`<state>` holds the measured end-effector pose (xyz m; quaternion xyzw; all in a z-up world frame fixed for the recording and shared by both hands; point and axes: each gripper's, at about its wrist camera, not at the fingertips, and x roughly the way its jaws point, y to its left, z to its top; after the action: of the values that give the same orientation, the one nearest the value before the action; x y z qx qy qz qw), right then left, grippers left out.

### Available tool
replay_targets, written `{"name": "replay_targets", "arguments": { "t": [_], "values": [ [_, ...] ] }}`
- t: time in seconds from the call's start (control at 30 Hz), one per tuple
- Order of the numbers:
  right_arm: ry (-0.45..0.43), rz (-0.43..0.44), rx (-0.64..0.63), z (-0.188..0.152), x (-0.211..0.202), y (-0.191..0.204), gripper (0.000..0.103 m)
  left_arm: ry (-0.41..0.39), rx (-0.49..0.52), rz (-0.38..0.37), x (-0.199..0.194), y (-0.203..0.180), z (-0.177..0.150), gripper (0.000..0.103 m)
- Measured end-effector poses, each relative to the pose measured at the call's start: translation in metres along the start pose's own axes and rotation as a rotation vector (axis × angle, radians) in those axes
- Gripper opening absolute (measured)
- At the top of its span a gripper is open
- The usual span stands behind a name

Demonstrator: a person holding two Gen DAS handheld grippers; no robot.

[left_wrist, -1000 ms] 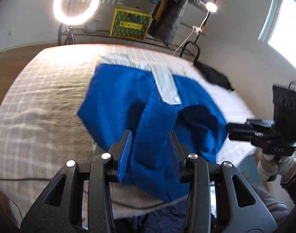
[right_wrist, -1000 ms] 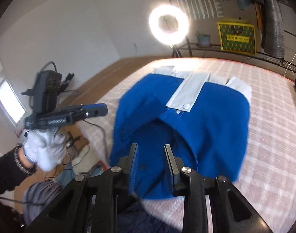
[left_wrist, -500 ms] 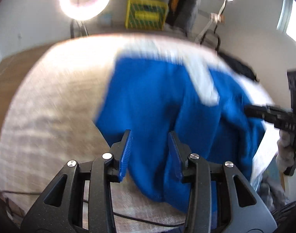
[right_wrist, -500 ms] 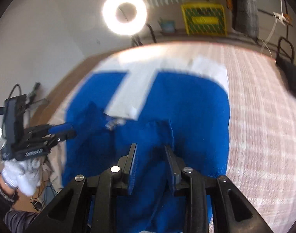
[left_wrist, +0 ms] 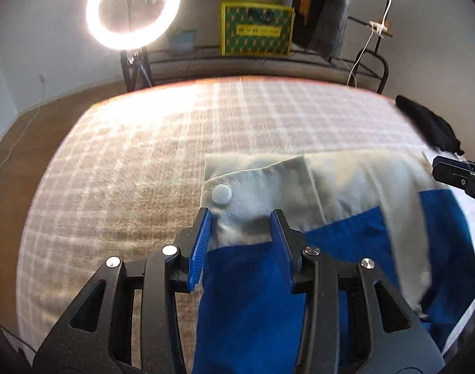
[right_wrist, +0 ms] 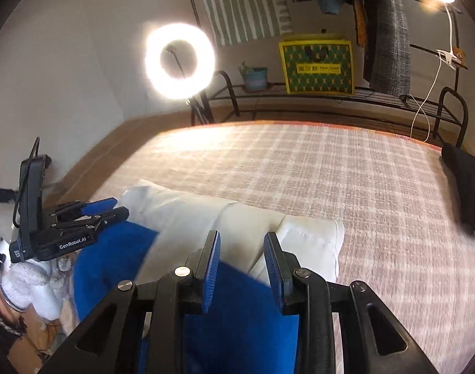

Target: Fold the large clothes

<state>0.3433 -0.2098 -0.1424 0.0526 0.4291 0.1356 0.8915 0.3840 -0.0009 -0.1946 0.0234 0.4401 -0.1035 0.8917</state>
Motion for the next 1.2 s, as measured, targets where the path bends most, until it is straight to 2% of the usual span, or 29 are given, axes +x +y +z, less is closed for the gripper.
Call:
{"name": "replay_targets", "arguments": {
  "t": [0.07, 0.13, 0.23, 0.3, 0.37, 0.4, 0.43, 0.47, 0.53, 0.67, 0.77, 0.83, 0.93, 1.03, 1.13, 1.2],
  "values": [
    [0.032, -0.032, -0.027, -0.001, 0.019, -0.002, 0.03, 0.033, -0.03, -0.029, 0.018, 0.01, -0.002, 0.053],
    [0.056, -0.049, -0.015, -0.002, 0.035, -0.011, 0.03, 0.049, -0.079, -0.07, 0.033, 0.021, -0.005, 0.057],
    [0.085, -0.015, 0.057, -0.011, 0.056, -0.026, 0.03, 0.049, -0.136, -0.109, 0.049, 0.033, -0.012, 0.067],
    [0.079, -0.046, 0.024, -0.012, 0.055, -0.018, 0.03, 0.05, -0.143, -0.118, 0.046, 0.037, -0.012, 0.067],
    [0.088, -0.075, 0.001, -0.01, 0.044, -0.011, 0.031, 0.053, -0.117, -0.093, 0.036, 0.037, -0.009, 0.066],
    [0.079, -0.075, 0.007, -0.009, 0.036, -0.012, 0.033, 0.046, -0.11, -0.085, 0.027, 0.039, -0.007, 0.066],
    [0.062, -0.059, 0.023, -0.01, 0.023, -0.014, 0.04, 0.038, -0.118, -0.086, 0.018, 0.041, -0.004, 0.066],
    [0.04, -0.037, 0.047, -0.012, 0.009, -0.017, 0.052, 0.03, -0.147, -0.11, 0.007, 0.047, -0.006, 0.066],
    [0.006, 0.022, 0.096, -0.021, -0.017, -0.026, 0.068, 0.031, -0.197, -0.166, -0.013, 0.058, -0.01, 0.067],
    [0.027, 0.119, 0.194, -0.05, -0.041, -0.053, 0.071, 0.079, -0.275, -0.289, -0.031, 0.078, -0.03, 0.077],
    [0.037, 0.161, 0.287, -0.073, -0.049, -0.076, 0.076, 0.138, -0.393, -0.389, -0.023, 0.095, -0.044, 0.077],
    [0.051, 0.184, 0.346, -0.086, -0.05, -0.089, 0.077, 0.159, -0.449, -0.425, -0.017, 0.101, -0.051, 0.077],
    [0.062, 0.169, 0.368, -0.097, -0.048, -0.096, 0.077, 0.169, -0.46, -0.422, -0.012, 0.099, -0.055, 0.077],
    [0.062, 0.209, 0.397, -0.104, -0.047, -0.101, 0.077, 0.172, -0.451, -0.416, -0.005, 0.091, -0.055, 0.077],
    [0.069, 0.223, 0.389, -0.109, -0.041, -0.096, 0.07, 0.154, -0.379, -0.335, -0.001, 0.078, -0.057, 0.078],
    [0.106, 0.177, 0.335, -0.111, -0.032, -0.086, 0.066, 0.122, -0.264, -0.242, -0.002, 0.06, -0.056, 0.079]
  ]
}}
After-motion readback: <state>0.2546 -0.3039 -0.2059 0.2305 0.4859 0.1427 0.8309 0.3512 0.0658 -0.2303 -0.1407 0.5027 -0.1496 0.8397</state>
